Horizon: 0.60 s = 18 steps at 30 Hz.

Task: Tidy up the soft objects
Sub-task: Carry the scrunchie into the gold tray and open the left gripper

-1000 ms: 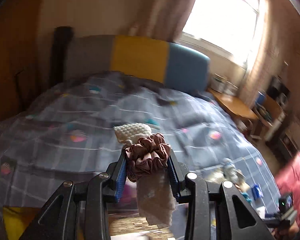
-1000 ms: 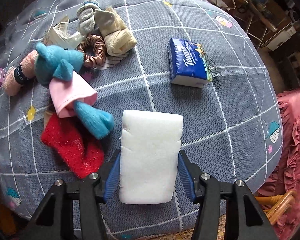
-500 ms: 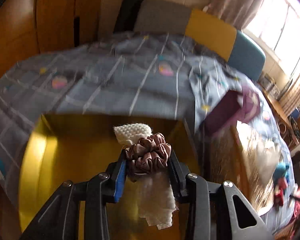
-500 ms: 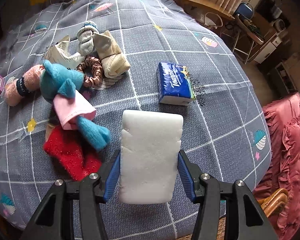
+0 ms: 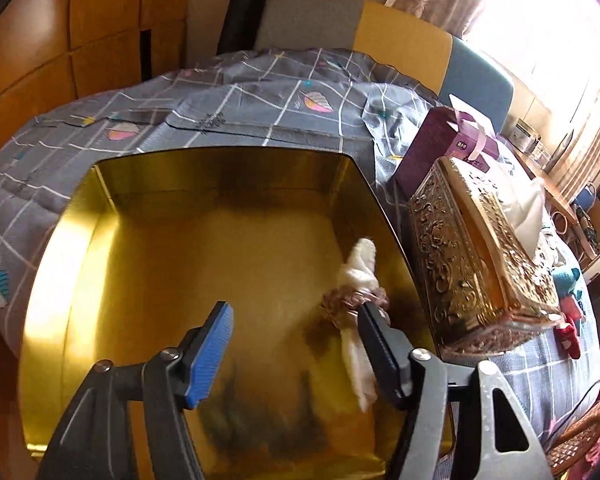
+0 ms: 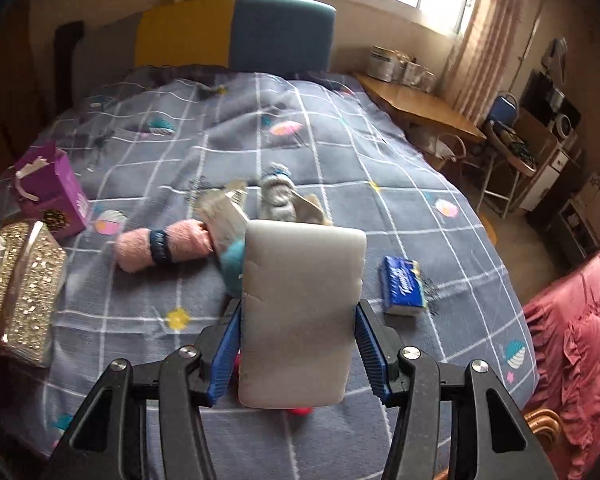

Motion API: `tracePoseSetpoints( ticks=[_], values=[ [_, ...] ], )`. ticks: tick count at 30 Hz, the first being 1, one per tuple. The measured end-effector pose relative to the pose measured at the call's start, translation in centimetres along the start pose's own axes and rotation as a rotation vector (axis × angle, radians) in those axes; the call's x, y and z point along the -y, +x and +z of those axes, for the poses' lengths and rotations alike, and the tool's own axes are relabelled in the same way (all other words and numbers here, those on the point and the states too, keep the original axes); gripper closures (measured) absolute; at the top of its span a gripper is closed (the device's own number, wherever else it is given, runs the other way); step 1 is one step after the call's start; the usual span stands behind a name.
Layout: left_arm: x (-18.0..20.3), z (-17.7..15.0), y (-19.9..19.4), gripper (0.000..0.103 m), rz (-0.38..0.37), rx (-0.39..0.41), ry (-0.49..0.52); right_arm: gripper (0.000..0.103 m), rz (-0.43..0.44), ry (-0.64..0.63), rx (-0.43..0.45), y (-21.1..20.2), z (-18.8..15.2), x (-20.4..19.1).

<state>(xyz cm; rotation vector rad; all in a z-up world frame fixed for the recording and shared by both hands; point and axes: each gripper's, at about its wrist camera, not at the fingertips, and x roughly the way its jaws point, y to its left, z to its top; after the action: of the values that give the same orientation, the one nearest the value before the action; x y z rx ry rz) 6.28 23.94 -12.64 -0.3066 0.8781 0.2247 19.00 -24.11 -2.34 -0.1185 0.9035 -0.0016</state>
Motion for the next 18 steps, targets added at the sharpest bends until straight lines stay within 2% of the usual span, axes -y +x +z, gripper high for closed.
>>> tracePoseSetpoints(
  ticks=[5,13,18],
  values=[
    [0.3,-0.6,-1.6,0.037,0.027,0.020,0.035,0.048,0.185,-0.089,0.061,-1.7,2.9,-8.2],
    [-0.1,-1.2,-3.0,0.037,0.065,0.051,0.060,0.048,0.447,-0.272,0.145,-4.4,5.7,-22.5],
    [-1.0,-1.5,-3.5,0.037,0.079,0.067,0.044,0.048,0.560,-0.356,0.186,-5.7,6.3,-29.6]
  ],
)
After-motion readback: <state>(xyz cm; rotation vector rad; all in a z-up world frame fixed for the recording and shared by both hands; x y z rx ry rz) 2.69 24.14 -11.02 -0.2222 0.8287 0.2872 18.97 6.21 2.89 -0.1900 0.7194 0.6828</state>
